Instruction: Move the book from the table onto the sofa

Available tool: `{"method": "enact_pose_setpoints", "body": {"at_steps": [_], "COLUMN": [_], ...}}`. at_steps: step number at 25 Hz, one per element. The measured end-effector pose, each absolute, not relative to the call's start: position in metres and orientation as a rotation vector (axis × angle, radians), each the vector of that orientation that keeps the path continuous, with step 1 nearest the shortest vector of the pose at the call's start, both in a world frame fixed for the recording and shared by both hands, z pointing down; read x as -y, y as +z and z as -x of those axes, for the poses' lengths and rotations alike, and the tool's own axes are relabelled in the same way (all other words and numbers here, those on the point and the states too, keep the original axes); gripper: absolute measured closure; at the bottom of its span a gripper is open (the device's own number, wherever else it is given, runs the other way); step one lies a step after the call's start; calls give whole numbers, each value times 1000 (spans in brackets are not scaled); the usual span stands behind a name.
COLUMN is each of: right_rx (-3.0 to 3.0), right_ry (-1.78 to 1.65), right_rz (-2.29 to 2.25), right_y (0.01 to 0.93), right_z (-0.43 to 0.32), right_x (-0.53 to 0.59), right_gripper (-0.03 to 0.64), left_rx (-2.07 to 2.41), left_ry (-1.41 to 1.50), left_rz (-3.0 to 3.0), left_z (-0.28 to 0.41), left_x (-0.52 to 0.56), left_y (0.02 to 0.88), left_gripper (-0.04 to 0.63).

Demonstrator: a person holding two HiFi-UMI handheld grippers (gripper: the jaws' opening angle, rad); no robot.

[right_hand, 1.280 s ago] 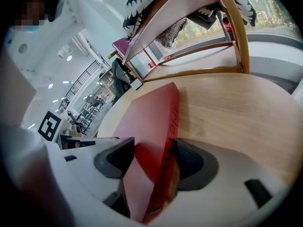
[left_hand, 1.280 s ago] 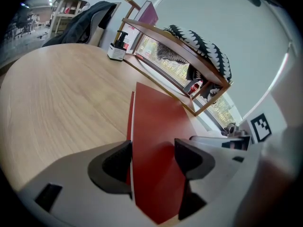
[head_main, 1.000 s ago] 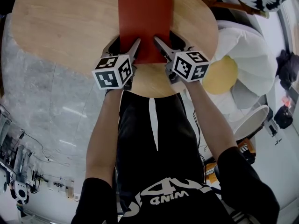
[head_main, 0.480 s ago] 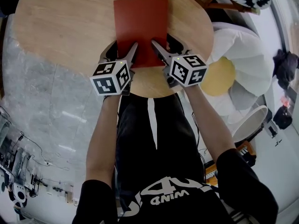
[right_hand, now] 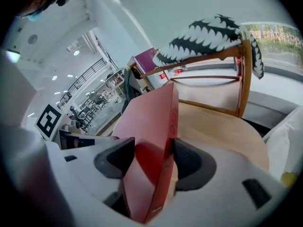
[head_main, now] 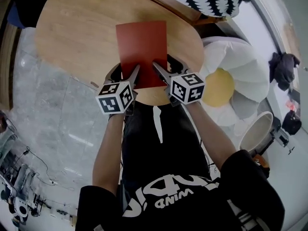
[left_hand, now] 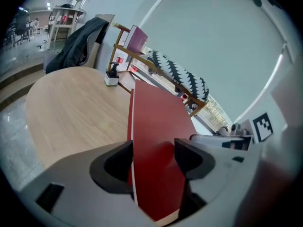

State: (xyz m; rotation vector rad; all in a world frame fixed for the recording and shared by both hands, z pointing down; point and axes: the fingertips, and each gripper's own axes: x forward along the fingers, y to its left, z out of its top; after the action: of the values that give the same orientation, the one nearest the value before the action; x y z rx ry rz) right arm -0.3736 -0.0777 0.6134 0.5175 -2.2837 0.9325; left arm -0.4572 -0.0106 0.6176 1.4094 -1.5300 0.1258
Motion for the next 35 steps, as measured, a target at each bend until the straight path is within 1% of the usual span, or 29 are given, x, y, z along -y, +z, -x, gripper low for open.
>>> {"method": "enact_pose_setpoints", "body": {"at_steps": [12, 19, 24, 35], "right_rx": [2405, 2483, 2496, 2475], "right_ry": [888, 904, 941, 969], "right_rz": [-556, -616, -674, -806], "right_y": [444, 360, 344, 350], "right_z": [362, 355, 344, 326], "right_x": [64, 68, 71, 71], "right_gripper": [364, 364, 365, 365], "left_rx": [1603, 1625, 1633, 1547], "left_ry": [55, 83, 108, 163], "left_rz": [-1435, -1530, -1584, -1659], "left_z": [447, 447, 440, 427], "left_x": [-5, 7, 15, 24], "left_y": [450, 363, 344, 350], "left_gripper": [321, 321, 321, 321]}}
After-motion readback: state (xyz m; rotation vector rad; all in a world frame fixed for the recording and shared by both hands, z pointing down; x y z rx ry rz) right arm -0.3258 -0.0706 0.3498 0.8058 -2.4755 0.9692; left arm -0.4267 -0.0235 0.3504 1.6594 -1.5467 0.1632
